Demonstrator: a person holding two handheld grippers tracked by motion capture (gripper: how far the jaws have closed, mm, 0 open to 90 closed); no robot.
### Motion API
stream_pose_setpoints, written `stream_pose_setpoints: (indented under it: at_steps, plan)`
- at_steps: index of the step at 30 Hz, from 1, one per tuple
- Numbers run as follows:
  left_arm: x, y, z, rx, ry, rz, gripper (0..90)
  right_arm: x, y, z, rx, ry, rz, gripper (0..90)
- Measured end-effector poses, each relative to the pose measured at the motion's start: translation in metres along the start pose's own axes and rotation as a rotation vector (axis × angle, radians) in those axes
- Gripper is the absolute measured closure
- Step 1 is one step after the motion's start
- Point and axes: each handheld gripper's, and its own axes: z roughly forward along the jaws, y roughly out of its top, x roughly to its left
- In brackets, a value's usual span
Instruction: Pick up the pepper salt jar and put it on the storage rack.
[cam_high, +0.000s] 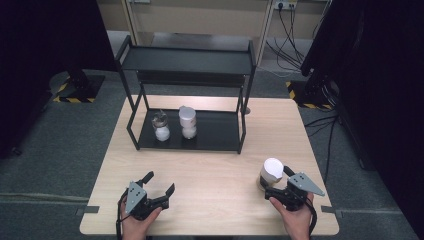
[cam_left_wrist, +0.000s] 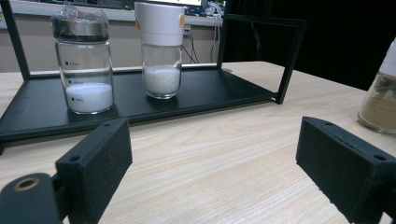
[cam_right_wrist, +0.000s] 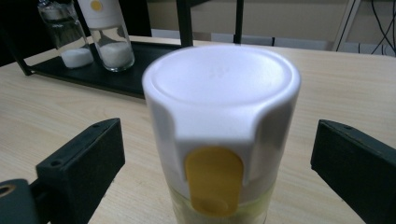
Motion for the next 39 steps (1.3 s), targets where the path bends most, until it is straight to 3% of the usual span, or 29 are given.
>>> stream_pose_setpoints:
  at_steps: [10,17,23,30,39]
  plan:
    - [0.0,0.0,0.0,0.001,0.0,-0.001,10.3,-0.001,-0.022,0.011,0.051,-0.024,0.022,7.2]
    - [0.0,0.0,0.0,0.0,-0.001,-0.002,10.3,-0.005,-0.026,0.018,0.039,-0.013,0.027,16.9]
    - [0.0,0.0,0.0,0.002,-0.002,-0.002,10.3,-0.004,-0.028,0.017,0.01,0.0,-0.014,29.8]
    - [0.001,0.0,0.0,0.002,-0.002,-0.003,10.3,-0.002,-0.028,0.017,0.001,-0.007,-0.044,30.9]
    - [0.001,0.0,0.0,0.003,-0.002,-0.004,10.3,0.016,-0.019,0.013,-0.042,0.063,-0.077,31.0]
